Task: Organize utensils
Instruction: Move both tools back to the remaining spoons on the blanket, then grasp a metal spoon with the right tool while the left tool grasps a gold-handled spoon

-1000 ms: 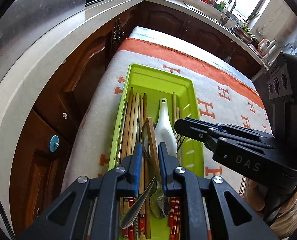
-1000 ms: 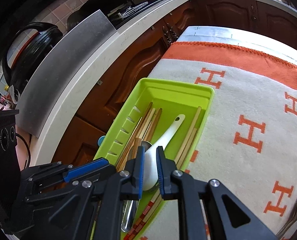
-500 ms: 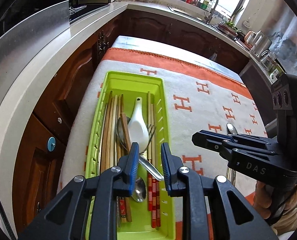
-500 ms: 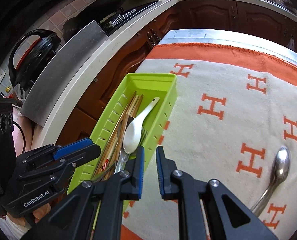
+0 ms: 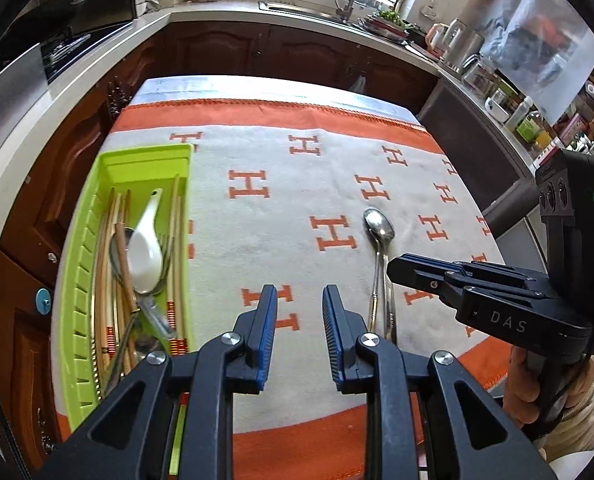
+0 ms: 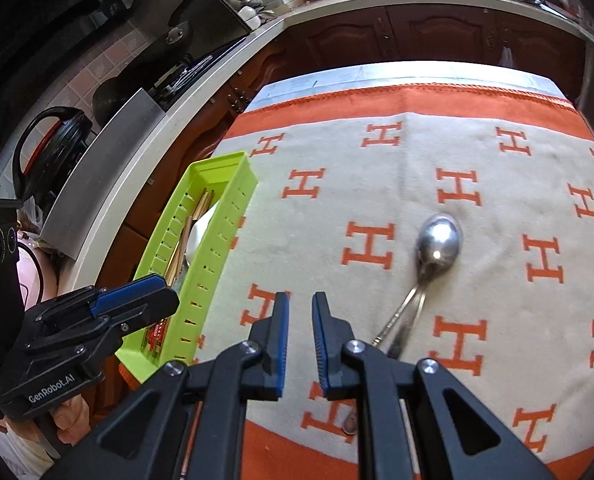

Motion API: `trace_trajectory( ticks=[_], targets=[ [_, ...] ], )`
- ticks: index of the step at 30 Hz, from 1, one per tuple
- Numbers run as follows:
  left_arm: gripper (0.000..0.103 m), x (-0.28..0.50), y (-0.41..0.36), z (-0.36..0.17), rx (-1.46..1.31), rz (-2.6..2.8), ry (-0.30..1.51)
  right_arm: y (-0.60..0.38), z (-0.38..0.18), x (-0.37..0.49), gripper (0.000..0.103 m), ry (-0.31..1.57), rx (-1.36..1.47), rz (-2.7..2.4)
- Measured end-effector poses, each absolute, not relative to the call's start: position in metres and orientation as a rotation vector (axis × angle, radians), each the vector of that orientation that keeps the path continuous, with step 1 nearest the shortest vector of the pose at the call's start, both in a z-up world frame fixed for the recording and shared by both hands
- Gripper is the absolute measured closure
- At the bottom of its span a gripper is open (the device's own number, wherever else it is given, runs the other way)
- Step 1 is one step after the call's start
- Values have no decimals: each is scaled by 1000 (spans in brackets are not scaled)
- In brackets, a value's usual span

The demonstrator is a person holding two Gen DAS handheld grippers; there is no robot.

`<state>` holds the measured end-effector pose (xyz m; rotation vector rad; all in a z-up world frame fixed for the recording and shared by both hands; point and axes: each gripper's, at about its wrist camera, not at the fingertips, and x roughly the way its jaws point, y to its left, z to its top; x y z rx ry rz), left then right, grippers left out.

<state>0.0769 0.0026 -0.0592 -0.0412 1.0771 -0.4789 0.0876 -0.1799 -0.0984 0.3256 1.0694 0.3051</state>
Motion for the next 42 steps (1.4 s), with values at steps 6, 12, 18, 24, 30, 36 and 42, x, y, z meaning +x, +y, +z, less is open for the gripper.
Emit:
trace_trajectory(
  ticks=[6, 12, 18, 24, 30, 36, 42],
  targets=[
    [82, 85, -38, -77, -12, -537, 1117, -217, -111, 82, 90, 1078, 366, 237],
    [79, 98, -61, -99, -18, -558, 1172, -240, -131, 86, 88, 1100, 404, 193],
    [73, 104, -70, -117, -26, -552, 1216, -251, -153, 98, 88, 1137, 427, 176],
    [73, 108, -75, -127, -21, -547, 1242, -251, -166, 111, 88, 1156, 445, 192],
    [73, 113, -82, -128, -18, -551, 1249, -245, -170, 117, 88, 1145, 425, 225],
    [73, 115, -91, -129, -5, -564, 1253, -241, -170, 116, 94, 1125, 395, 242],
    [73, 118, -102, -129, -6, -587, 1251, -248, -161, 104, 100, 1066, 387, 242]
  ],
)
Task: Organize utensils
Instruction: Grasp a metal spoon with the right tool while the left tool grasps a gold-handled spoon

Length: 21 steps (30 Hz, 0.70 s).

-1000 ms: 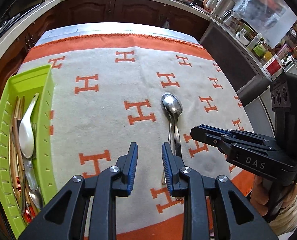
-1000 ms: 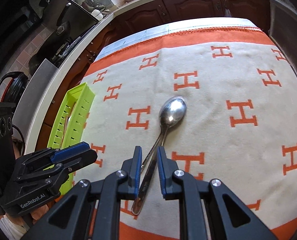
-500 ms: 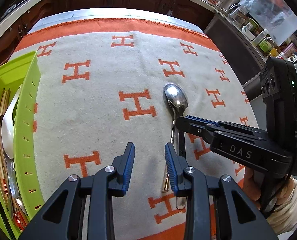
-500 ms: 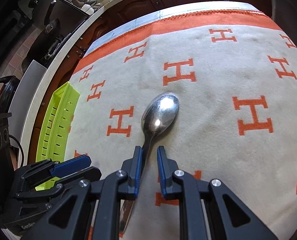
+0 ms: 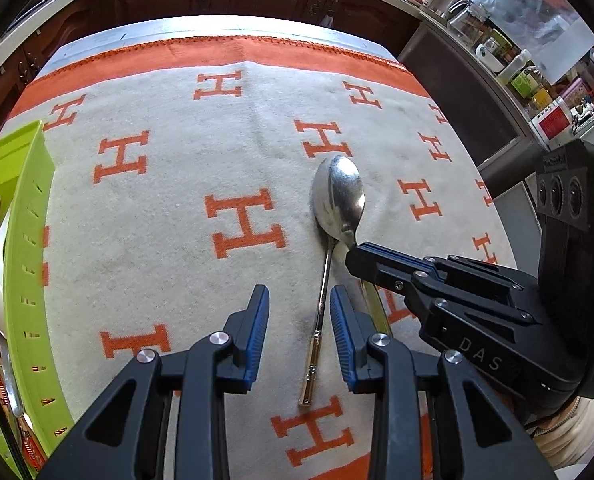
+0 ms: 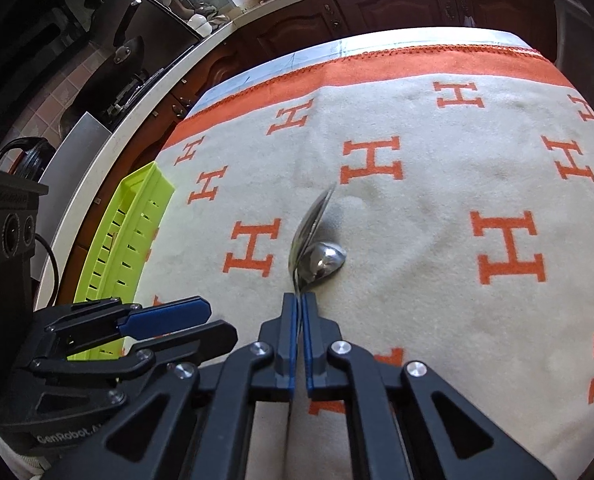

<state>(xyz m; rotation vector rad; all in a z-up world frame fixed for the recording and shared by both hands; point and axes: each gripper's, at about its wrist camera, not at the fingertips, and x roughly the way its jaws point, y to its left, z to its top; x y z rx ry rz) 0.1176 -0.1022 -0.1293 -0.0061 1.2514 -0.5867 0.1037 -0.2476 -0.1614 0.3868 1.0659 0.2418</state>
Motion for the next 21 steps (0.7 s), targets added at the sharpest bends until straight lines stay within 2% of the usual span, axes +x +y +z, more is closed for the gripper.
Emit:
trace_trajectory(
  ticks=[14, 18, 21],
  targets=[
    [74, 122, -152, -141, 75, -642, 1238, -314, -159, 68, 101, 988, 515, 105],
    [80, 120, -166, -145, 166, -615, 1193, -321, -163, 61, 101, 990, 535, 93],
    [81, 118, -175, -145, 226, -596, 1158, -324, -167, 58, 101, 993, 546, 87]
  ],
)
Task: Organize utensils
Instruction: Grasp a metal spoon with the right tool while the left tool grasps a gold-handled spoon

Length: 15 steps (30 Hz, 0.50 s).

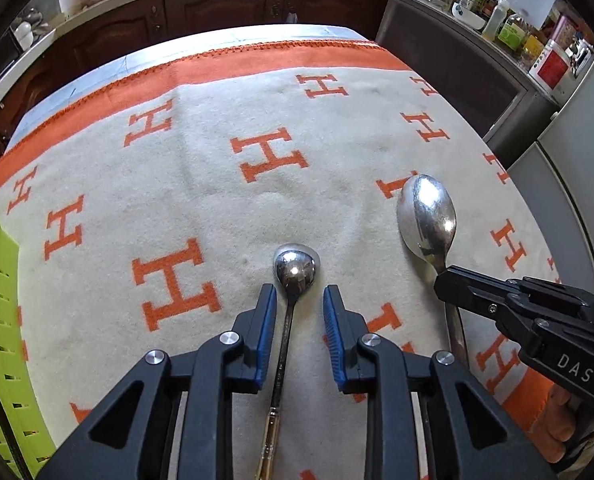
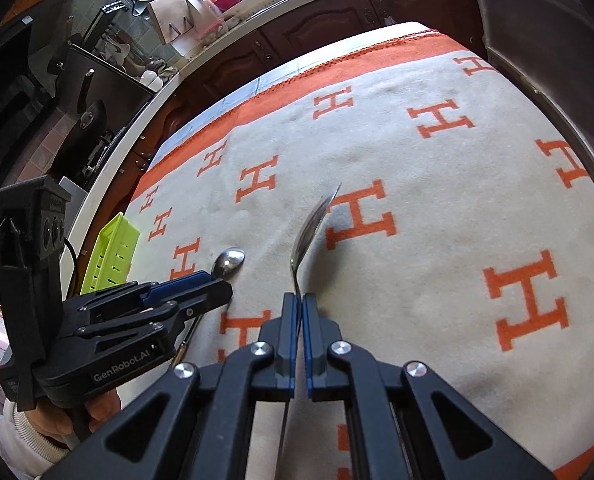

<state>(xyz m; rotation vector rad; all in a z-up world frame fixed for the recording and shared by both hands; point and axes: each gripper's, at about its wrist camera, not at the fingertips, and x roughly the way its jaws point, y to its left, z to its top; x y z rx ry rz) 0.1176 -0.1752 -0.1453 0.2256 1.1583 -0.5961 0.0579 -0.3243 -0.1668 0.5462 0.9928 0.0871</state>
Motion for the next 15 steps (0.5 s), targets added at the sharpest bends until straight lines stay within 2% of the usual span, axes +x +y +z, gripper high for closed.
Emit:
trace_trajectory(
  ticks=[4, 5, 7, 11, 15],
  targets=[
    [82, 118, -181, -145, 241, -607, 1150, -329, -171, 54, 100, 990, 565, 88],
    [90, 119, -181, -144, 233, -608, 1157, -329, -171, 54, 100, 988, 568, 88],
    [91, 122, -178, -144, 191, -611, 1182, -330, -172, 53, 100, 983, 575, 88],
    [100, 124, -173, -143, 107, -617, 1234, -331, -172, 51, 100, 979, 581, 95],
    [101, 117, -177, -142, 105, -633, 1232, -331, -172, 50, 100, 979, 578, 103]
  ],
)
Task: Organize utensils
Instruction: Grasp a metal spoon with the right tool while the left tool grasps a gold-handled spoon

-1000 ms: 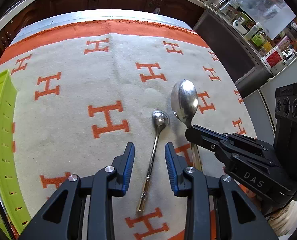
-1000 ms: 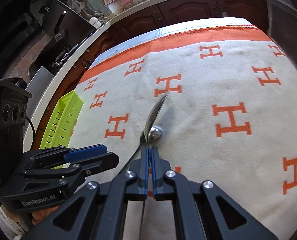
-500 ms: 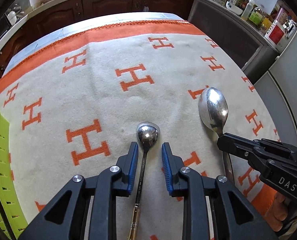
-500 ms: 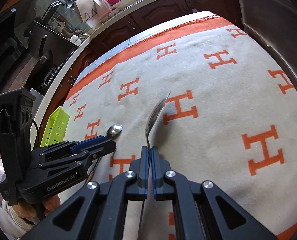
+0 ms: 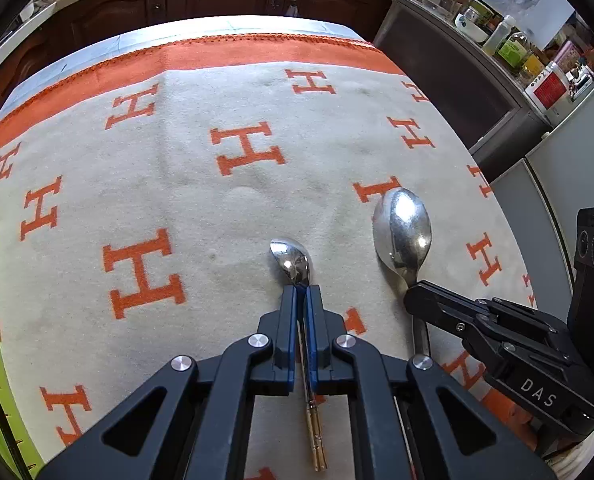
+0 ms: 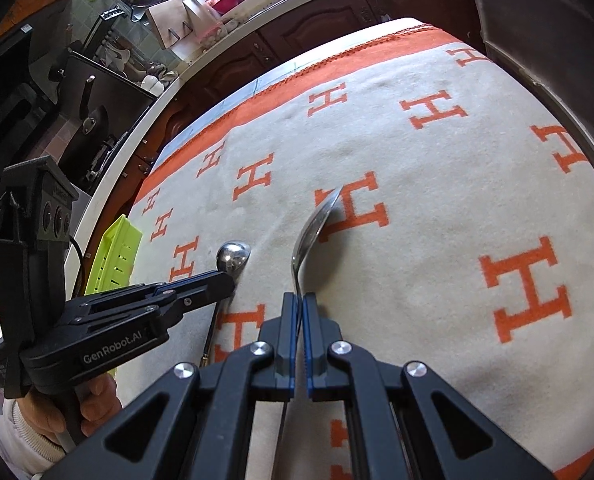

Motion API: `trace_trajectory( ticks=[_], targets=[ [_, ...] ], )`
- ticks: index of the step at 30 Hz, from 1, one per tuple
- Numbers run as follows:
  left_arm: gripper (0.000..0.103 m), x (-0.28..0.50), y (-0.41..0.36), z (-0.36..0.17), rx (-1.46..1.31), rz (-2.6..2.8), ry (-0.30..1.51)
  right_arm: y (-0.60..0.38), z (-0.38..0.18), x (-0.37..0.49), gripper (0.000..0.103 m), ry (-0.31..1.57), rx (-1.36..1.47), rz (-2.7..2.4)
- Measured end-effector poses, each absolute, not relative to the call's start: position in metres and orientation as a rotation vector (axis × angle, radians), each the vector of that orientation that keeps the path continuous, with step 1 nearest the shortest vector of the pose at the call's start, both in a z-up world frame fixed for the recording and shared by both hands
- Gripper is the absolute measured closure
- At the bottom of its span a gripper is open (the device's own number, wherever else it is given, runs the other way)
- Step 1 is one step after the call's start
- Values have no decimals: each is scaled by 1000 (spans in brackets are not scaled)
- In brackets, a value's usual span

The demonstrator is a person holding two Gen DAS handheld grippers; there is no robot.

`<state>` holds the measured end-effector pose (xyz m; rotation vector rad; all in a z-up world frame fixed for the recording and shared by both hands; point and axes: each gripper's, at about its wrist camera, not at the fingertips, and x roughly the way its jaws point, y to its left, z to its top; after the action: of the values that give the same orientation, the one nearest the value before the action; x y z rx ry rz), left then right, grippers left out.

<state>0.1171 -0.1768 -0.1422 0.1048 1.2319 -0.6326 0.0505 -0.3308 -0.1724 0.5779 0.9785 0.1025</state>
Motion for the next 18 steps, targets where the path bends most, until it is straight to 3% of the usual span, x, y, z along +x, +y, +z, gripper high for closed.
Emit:
trace_trajectory(
  ticks=[18],
  targets=[
    [102, 101, -192, -126, 142, -686, 1132, -330, -173, 44, 100, 976, 593, 136]
  ],
)
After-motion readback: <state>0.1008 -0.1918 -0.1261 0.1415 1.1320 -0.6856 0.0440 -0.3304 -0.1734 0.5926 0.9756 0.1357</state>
